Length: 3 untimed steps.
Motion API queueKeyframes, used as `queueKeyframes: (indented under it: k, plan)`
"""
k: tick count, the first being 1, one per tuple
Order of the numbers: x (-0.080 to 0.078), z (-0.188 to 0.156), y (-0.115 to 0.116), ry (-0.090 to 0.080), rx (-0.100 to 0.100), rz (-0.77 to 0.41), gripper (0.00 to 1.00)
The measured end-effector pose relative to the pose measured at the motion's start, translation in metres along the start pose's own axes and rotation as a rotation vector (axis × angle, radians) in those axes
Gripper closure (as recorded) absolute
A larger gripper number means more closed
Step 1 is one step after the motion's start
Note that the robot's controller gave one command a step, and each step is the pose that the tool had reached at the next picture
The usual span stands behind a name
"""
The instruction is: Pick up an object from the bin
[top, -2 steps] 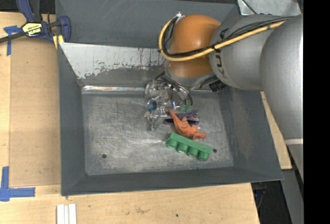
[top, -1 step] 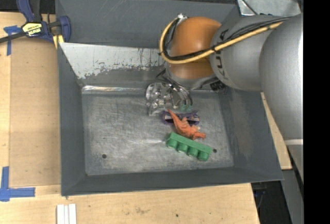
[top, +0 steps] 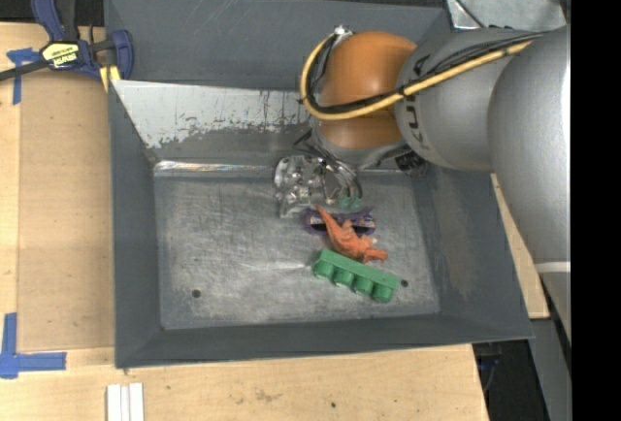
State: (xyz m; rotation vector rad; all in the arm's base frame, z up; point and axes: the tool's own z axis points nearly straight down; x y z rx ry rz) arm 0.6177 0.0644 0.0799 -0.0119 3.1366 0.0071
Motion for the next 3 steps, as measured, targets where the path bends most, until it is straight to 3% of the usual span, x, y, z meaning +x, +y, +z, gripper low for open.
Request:
queueKeyframes:
  k: [2,3]
  plan:
    - [0.003,-0.024,-0.001,0.013,0.004,0.000,1.00]
    - [0.001,-0.046,-0.001,0.004,0.004,0.001,1.00]
